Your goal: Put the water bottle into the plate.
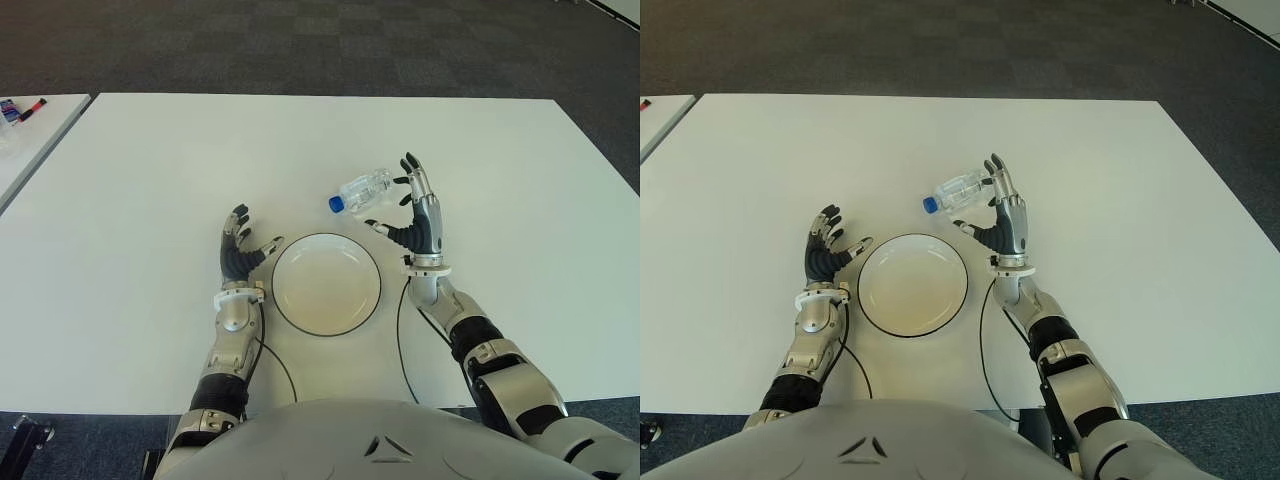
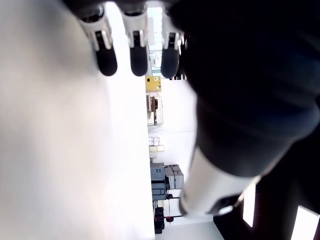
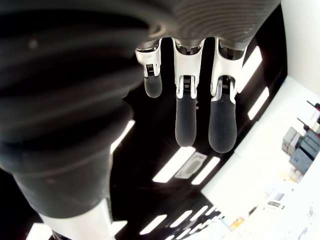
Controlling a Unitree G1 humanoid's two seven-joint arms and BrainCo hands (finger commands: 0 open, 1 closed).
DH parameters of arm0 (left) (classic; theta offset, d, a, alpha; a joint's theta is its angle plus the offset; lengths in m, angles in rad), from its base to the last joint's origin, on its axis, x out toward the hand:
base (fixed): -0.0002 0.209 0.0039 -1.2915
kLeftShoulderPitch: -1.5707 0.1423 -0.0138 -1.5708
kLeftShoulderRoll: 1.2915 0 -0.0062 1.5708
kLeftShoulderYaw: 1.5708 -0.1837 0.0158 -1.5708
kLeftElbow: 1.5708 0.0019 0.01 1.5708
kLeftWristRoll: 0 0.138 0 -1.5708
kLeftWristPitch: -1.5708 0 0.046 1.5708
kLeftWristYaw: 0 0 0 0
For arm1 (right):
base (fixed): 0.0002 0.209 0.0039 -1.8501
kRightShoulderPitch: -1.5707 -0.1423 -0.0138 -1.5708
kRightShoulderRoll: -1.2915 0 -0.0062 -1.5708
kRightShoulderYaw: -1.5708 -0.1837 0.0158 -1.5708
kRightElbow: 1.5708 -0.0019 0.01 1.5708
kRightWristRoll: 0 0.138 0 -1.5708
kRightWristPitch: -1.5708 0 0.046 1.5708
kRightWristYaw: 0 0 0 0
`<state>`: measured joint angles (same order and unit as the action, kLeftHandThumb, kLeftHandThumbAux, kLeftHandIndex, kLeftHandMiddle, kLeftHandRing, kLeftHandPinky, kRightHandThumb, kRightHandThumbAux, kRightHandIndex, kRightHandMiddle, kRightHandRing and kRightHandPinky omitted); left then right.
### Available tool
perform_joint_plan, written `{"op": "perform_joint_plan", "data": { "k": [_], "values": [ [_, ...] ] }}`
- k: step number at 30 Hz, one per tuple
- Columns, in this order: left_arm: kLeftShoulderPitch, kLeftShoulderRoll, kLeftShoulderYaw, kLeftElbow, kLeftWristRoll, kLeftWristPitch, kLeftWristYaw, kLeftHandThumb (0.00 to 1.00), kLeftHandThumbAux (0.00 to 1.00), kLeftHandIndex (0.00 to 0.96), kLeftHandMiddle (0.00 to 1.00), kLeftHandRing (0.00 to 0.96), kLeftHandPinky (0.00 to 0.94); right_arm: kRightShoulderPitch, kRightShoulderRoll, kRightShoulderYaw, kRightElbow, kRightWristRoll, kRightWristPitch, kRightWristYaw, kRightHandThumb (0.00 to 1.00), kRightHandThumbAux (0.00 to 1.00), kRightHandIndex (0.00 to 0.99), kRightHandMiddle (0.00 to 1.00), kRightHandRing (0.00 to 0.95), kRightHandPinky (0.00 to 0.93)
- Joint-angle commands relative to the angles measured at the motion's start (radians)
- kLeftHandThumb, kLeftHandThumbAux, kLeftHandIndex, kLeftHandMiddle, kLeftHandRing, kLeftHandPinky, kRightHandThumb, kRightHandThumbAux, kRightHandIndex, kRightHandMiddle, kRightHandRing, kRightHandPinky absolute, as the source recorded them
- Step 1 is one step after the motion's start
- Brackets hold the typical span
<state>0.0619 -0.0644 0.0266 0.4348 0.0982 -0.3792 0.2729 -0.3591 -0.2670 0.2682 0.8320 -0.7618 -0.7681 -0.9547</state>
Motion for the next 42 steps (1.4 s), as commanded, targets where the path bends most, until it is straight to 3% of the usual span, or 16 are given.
{"op": "perform_joint_plan", "data": {
  "k": [1, 10, 24, 37, 42],
  "values": [
    [0.016, -0.012, 0.004, 0.034, 0.001, 0.028, 0.009, 0.000, 0.971, 0.143, 0.146, 0.134, 0.162, -0.023, -0.022, 0.011, 0.016, 0.022, -0.023, 0.035, 0.000, 0.911, 0.000, 0.005, 0.316, 0.637],
    [0.015, -0.013, 0.004, 0.040, 0.000, 0.025, 0.009, 0.000, 0.972, 0.141, 0.144, 0.132, 0.160, -0.045, -0.065, 0.023, 0.006, 0.018, -0.025, 0.082, 0.000, 0.921, 0.000, 0.000, 0.269, 0.599],
    [0.012, -0.018, 0.007, 0.042, -0.006, 0.030, 0.012, 0.000, 0.976, 0.144, 0.144, 0.132, 0.163, -0.135, -0.142, 0.100, 0.077, -0.045, -0.007, 0.093, 0.000, 0.960, 0.000, 0.000, 0.196, 0.559],
    [-0.001, -0.017, 0.007, 0.061, -0.006, 0.016, 0.010, 0.000, 0.976, 0.140, 0.139, 0.130, 0.164, -0.177, -0.152, 0.134, 0.086, -0.056, 0.010, 0.090, 0.000, 0.954, 0.000, 0.000, 0.174, 0.464],
    [-0.007, -0.019, 0.008, 0.069, -0.007, 0.015, 0.011, 0.000, 0.978, 0.135, 0.139, 0.130, 0.165, -0.238, -0.131, 0.150, 0.132, -0.056, 0.038, 0.110, 0.000, 0.955, 0.000, 0.000, 0.145, 0.417]
  ]
}}
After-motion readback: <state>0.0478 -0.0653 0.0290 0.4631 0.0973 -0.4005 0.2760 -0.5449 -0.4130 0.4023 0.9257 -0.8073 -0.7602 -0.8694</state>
